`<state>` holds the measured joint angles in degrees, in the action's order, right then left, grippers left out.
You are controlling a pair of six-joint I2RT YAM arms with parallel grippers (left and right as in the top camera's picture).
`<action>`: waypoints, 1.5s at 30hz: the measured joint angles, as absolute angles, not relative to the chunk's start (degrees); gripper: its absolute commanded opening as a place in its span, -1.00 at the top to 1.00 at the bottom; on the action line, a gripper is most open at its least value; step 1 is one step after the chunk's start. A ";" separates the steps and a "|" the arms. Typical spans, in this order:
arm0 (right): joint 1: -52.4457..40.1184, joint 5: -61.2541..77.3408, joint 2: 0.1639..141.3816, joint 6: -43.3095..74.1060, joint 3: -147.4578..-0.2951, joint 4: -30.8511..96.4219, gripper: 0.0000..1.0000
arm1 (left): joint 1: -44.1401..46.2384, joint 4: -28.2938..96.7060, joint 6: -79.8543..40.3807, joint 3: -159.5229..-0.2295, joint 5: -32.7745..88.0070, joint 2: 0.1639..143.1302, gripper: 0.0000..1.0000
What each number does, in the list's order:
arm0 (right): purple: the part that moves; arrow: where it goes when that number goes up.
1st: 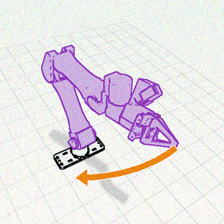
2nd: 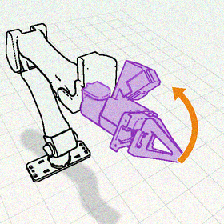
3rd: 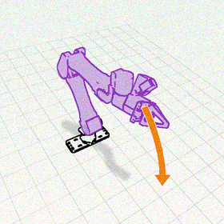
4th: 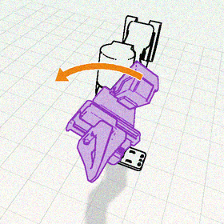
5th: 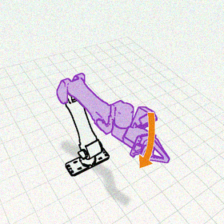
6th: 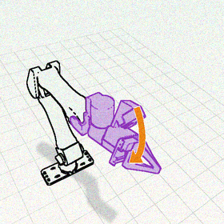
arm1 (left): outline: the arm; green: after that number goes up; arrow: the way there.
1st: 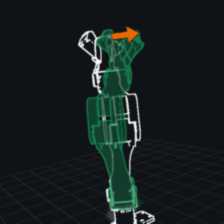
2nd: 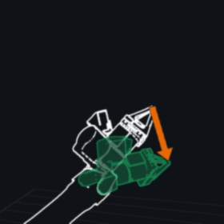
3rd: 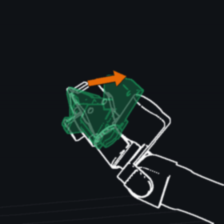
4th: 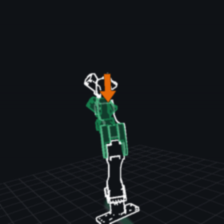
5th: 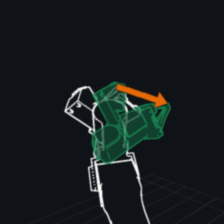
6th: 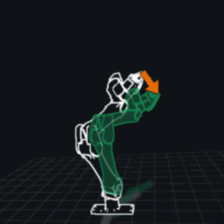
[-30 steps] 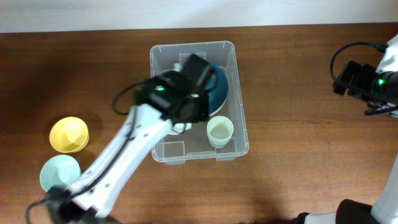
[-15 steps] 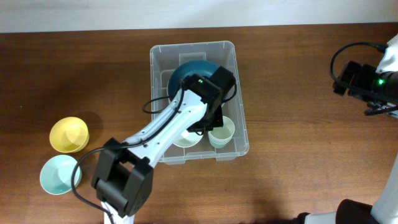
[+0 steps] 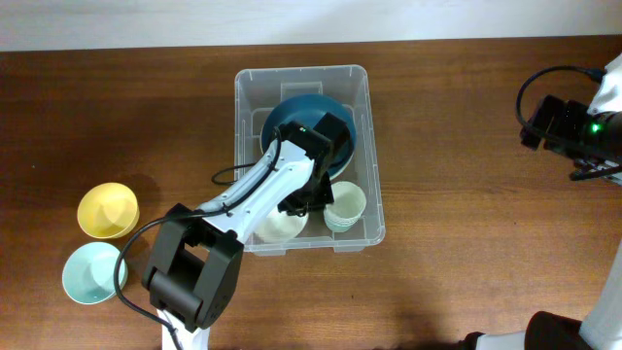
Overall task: Pack container
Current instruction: 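Carry the white bowl into the container's front left and release, then move the left gripper to the yellow bowl and grasp its rim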
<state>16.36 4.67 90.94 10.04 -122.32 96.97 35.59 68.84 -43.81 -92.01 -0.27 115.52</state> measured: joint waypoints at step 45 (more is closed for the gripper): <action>16.36 4.67 90.94 10.04 -122.32 96.97 -0.98 | -17.65 69.67 -26.59 -96.18 -6.11 124.73 0.42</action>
<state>16.36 4.67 90.94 10.04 -122.32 96.97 -17.65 69.67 -26.59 -96.18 -6.11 124.73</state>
